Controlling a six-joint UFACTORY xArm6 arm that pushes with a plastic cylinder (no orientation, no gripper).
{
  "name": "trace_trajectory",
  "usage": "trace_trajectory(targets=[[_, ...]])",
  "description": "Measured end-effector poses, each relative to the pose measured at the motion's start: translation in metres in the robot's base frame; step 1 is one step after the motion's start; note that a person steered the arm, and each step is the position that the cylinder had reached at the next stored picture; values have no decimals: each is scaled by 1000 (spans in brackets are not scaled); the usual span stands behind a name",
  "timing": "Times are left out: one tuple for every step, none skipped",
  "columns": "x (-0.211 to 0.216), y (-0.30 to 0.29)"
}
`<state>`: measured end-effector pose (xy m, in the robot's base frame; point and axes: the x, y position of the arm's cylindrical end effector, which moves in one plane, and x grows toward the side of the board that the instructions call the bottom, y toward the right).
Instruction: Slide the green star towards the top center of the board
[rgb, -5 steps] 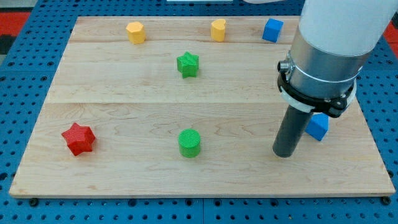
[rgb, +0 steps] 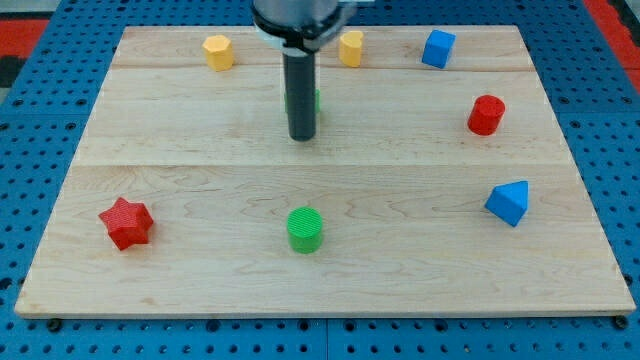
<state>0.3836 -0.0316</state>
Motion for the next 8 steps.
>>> trace_trajectory(targets=[[-42,-4],[-72,-4],[-80,-3],[-72,9],[-60,19],[-92,19],[-112,19],[-112,19]])
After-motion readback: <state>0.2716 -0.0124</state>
